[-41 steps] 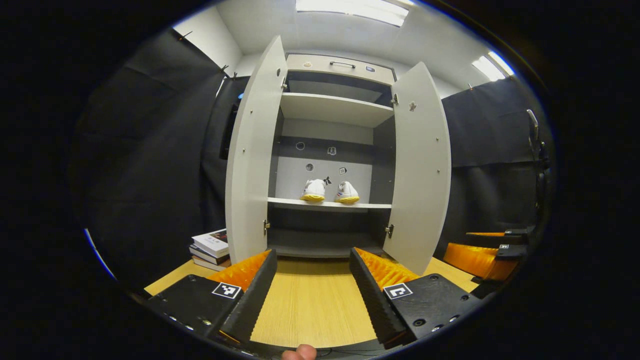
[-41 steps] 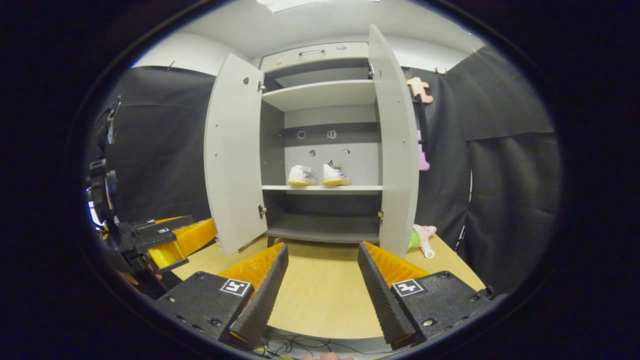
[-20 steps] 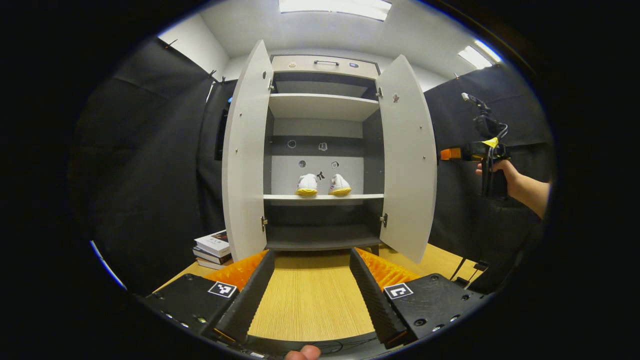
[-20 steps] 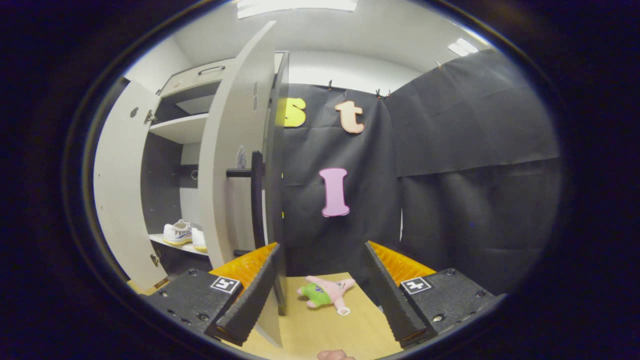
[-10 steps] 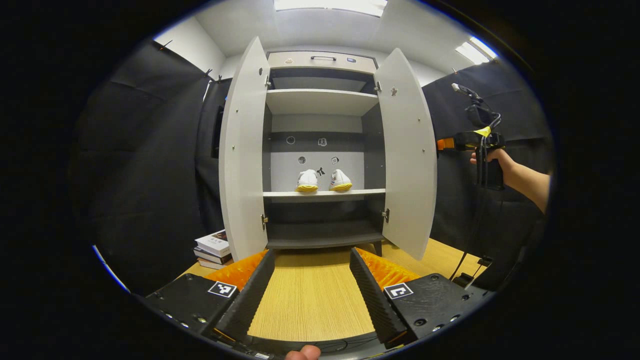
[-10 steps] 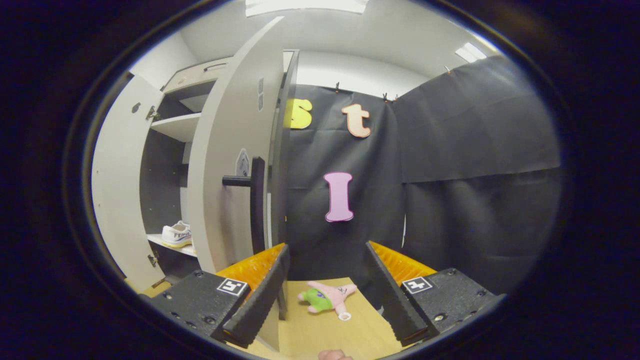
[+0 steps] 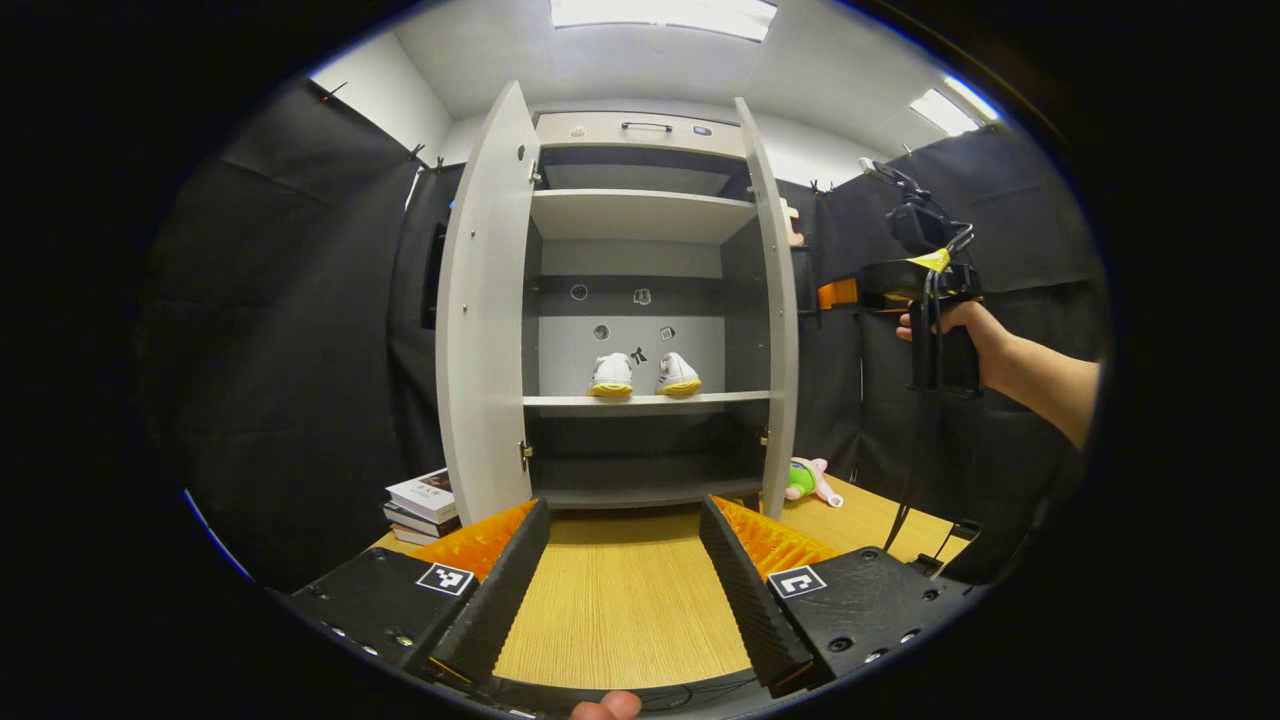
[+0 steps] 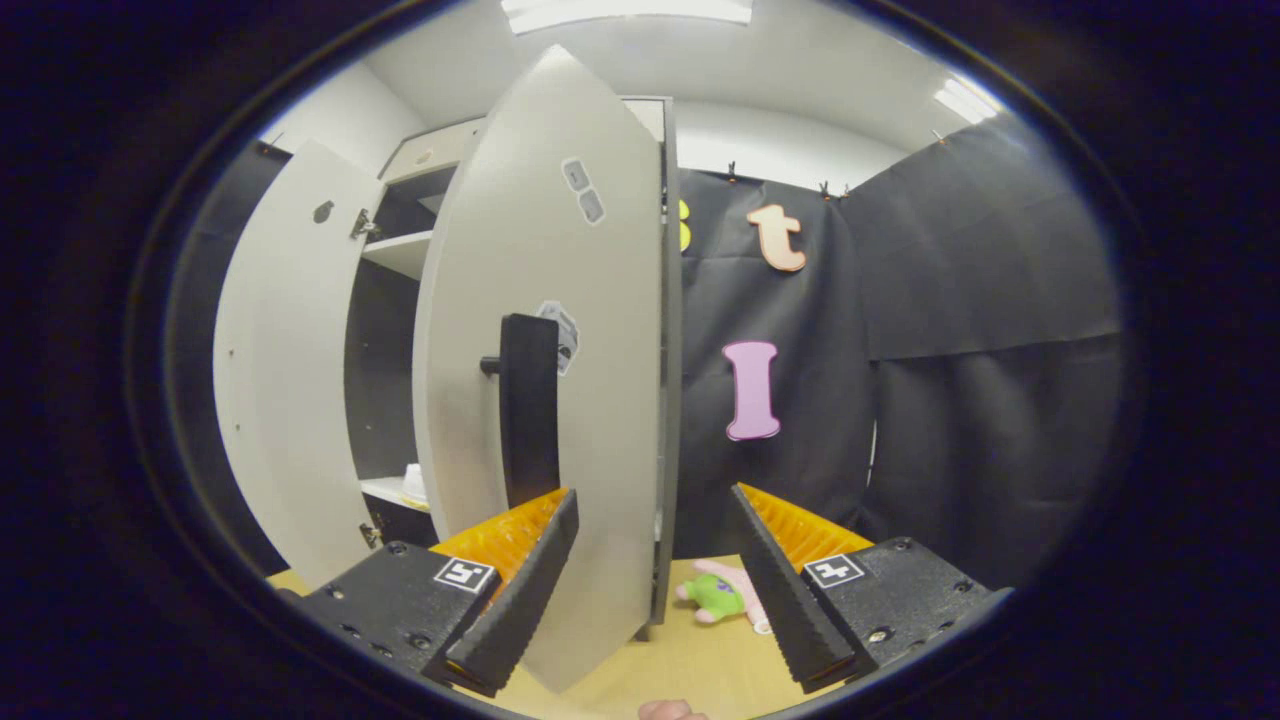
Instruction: Grab one shoe with the right hand and put it into the shoe cabinet, grab the other shoe with the left hand and put it into the shoe cabinet; then close the right door with the right hand and the left door with the left hand.
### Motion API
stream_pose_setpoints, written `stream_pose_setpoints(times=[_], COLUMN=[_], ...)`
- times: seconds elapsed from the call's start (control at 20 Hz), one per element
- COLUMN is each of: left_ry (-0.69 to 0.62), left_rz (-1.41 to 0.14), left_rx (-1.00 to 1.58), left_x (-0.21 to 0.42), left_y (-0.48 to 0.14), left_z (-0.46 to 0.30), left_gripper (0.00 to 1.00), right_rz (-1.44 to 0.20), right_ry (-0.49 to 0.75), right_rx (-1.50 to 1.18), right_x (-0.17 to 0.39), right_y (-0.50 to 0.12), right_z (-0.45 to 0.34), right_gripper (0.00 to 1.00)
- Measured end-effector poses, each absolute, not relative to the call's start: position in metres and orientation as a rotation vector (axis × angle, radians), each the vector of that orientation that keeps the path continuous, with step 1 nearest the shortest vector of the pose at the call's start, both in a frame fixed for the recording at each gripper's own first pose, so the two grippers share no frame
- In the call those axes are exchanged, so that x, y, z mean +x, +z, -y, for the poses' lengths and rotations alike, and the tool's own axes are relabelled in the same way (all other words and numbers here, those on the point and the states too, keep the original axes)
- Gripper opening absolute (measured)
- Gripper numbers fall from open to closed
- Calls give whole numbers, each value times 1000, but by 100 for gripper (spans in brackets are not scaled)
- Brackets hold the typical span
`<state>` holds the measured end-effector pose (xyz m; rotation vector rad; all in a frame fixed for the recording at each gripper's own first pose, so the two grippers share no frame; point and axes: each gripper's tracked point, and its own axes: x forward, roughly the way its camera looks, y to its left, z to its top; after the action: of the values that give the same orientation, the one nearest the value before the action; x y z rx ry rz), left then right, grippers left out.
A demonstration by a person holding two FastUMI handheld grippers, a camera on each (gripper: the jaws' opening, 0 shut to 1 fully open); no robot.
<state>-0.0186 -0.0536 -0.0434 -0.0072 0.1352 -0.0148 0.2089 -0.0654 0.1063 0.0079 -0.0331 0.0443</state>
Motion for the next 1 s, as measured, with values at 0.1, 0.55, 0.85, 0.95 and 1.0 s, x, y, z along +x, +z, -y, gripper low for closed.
stream_pose_setpoints(times=[0.1,0.55,0.85,0.95,1.0], left_ry=[3,91,167,203,221], left_rz=[-134,-143,-154,-150,-141], left_rx=[-12,-21,-16,-14,-18], left_x=[-21,-30,-15,-5,1], left_y=[-44,-43,-44,-37,-33], left_z=[46,6,-40,-66,-78], left_gripper=[91,91,91,91,91], right_rz=[31,82,62,25,5], right_ry=[74,77,113,117,101], right_rx=[24,-6,-6,-37,-67], right_x=[220,240,133,98,83], right_y=[106,127,77,44,25], right_z=[39,11,21,15,16], right_gripper=[97,99,99,99,99])
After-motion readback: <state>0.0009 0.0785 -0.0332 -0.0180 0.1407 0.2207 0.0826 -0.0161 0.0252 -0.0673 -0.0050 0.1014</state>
